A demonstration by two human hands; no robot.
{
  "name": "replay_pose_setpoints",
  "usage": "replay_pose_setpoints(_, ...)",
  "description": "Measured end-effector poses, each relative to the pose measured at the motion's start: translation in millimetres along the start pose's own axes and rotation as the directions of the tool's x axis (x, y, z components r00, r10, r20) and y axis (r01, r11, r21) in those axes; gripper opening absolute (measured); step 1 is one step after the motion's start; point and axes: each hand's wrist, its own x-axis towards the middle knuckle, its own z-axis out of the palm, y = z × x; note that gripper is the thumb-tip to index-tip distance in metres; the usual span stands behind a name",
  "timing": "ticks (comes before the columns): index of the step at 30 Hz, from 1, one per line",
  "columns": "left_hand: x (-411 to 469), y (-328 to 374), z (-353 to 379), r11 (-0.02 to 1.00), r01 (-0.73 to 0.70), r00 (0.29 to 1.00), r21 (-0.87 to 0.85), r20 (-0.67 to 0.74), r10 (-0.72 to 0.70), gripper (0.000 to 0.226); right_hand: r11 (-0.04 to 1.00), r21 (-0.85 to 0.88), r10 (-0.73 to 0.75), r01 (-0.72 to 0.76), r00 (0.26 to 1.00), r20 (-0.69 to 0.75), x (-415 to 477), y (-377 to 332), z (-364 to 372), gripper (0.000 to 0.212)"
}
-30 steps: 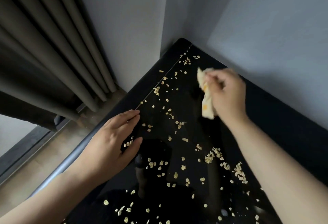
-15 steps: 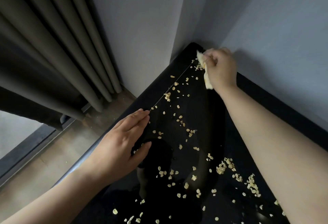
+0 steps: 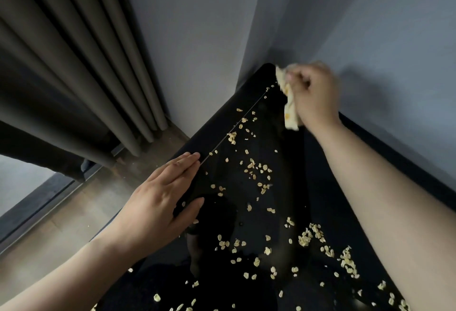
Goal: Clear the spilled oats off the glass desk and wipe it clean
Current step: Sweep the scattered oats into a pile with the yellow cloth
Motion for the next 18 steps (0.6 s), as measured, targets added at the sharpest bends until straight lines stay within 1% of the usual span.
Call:
replay_pose_setpoints(3, 1.6, -0.8, -1.5, 1.0, 0.016, 1.0, -0.002, -0.004, -0.016, 0.061, 0.99, 0.018, 0.139, -0.138, 0.988, -0.063, 39.8, 12.3, 24.4, 0.018)
replay_pose_setpoints(5, 1.9, -1.0, -1.4, 1.0, 0.016, 1.0, -0.001, 0.001, -0.016, 0.061, 0.977, -0.051, 0.204, -0.205, 0.979, -0.026, 45.3, 17.6, 40.5, 0.021)
replay_pose_setpoints(6, 1.9, -0.9, -1.3, 1.0, 0.018, 1.0, -0.003, 0.002, -0.018, 0.061, 0.976, -0.09, 0.2, -0.2, 0.98, -0.003, 41.6, 17.5, 45.6, 0.021)
replay_pose_setpoints(8, 2.2, -0.3, -1.0, 1.0, 0.023, 1.0, -0.014, -0.001, -0.023, 0.06, 0.984, -0.124, 0.132, -0.127, 0.991, 0.036, 25.7, 13.8, 46.9, 0.02)
replay_pose_setpoints(10, 2.6, 0.4, -0.7, 0.999, 0.027, 1.0, -0.022, -0.008, -0.028, 0.06, 0.993, -0.116, 0.011, 0.0, 0.995, 0.1, 0.7, 7.5, 40.7, 0.015)
replay_pose_setpoints(11, 2.9, 0.9, -0.5, 0.999, 0.03, 0.999, -0.027, -0.011, -0.03, 0.06, 0.994, -0.098, -0.043, 0.057, 0.989, 0.143, -13.9, 4.1, 36.1, 0.011)
replay_pose_setpoints(13, 3.2, 1.9, 0.0, 0.999, 0.036, 0.999, -0.036, -0.012, -0.036, 0.061, 0.99, -0.054, -0.11, 0.127, 0.964, 0.243, -46.8, -3.1, 23.8, 0.006)
replay_pose_setpoints(16, 2.8, 2.5, 0.2, 0.998, 0.042, 0.999, -0.043, -0.013, -0.043, 0.062, 0.989, 0.005, -0.141, 0.151, 0.914, 0.38, -94.7, -11.6, -0.5, 0.005)
replay_pose_setpoints(18, 2.5, 2.5, 0.5, 0.998, 0.044, 0.999, -0.045, -0.019, -0.045, 0.063, 0.991, 0.08, -0.13, 0.107, 0.911, 0.392, -110.3, -13.9, -14.4, 0.002)
